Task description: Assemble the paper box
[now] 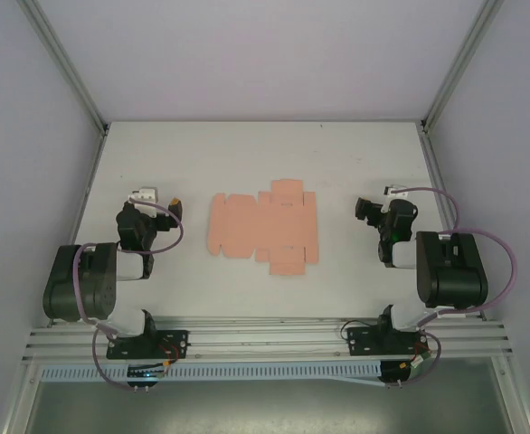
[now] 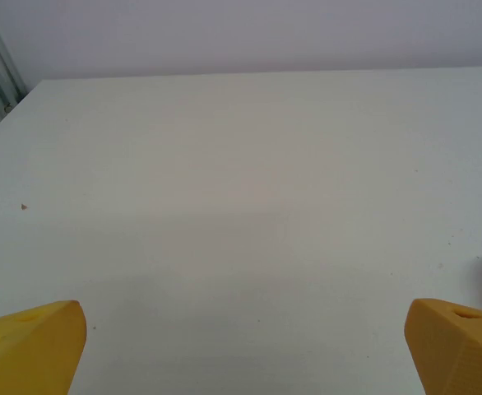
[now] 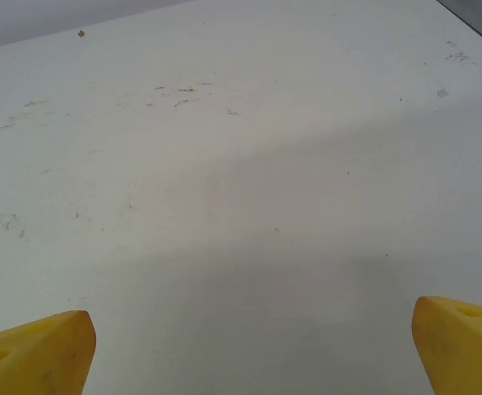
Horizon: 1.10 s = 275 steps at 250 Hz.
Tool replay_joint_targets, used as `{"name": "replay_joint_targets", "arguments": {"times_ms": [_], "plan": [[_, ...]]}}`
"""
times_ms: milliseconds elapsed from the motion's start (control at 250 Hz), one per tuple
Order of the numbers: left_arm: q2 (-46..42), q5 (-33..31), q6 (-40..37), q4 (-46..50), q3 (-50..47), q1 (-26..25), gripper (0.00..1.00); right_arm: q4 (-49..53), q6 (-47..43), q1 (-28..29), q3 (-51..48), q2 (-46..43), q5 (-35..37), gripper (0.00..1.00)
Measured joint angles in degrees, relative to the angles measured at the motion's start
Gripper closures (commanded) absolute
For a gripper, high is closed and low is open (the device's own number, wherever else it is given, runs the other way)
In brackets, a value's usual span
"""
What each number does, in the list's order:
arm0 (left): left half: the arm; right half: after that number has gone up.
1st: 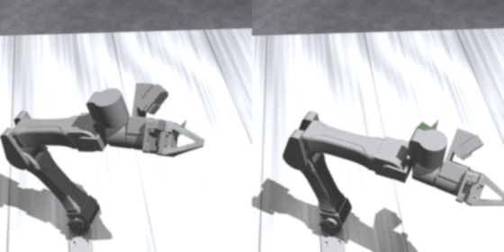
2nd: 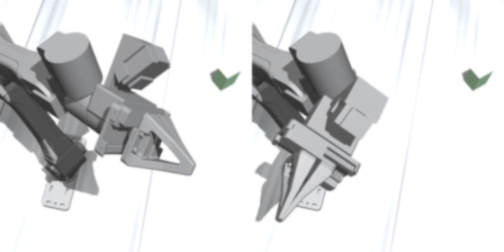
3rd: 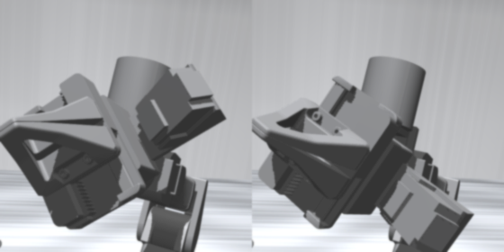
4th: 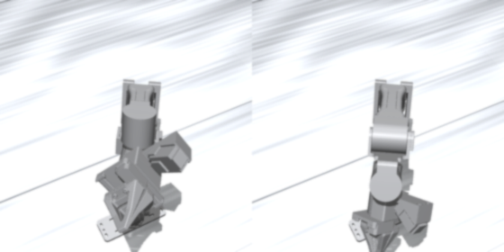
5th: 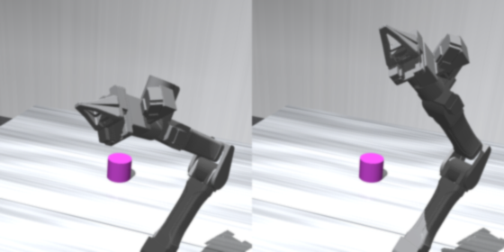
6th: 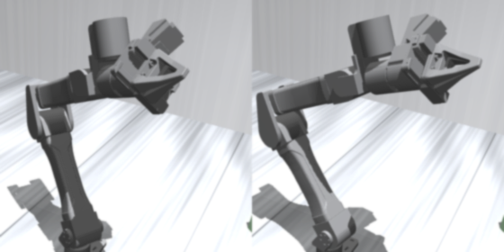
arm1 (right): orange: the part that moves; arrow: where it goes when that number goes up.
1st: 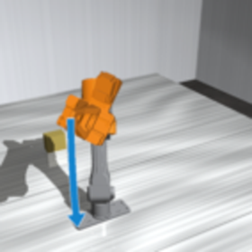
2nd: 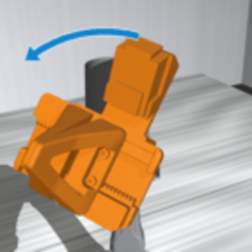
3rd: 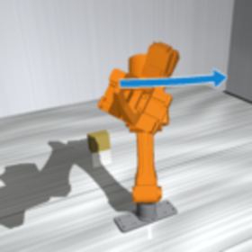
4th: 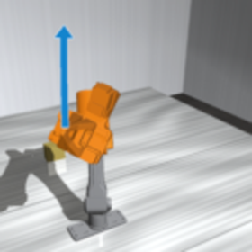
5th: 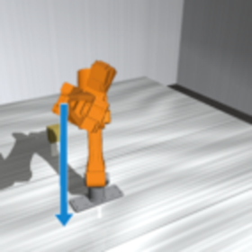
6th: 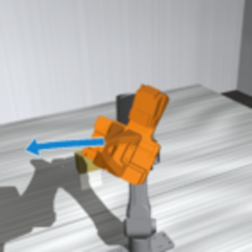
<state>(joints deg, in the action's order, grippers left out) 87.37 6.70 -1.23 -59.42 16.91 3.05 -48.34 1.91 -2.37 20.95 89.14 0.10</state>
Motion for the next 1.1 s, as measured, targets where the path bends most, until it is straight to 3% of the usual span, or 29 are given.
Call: {"name": "replay_joint_targets", "arguments": {"times_ms": [883, 1099], "plan": [[0.0, 3.3, -0.2, 0.7, 1.0, 0.0, 0.01, 0.0, 0.0, 0.0, 0.0, 0.0, 0.0, 0.01], [-7.3, 2.1, 0.6, 12.0, 4.3, 0.0, 0.01, 5.6, 0.3, 0.2, 0.5, -6.9, 1.4, 0.01]]}}
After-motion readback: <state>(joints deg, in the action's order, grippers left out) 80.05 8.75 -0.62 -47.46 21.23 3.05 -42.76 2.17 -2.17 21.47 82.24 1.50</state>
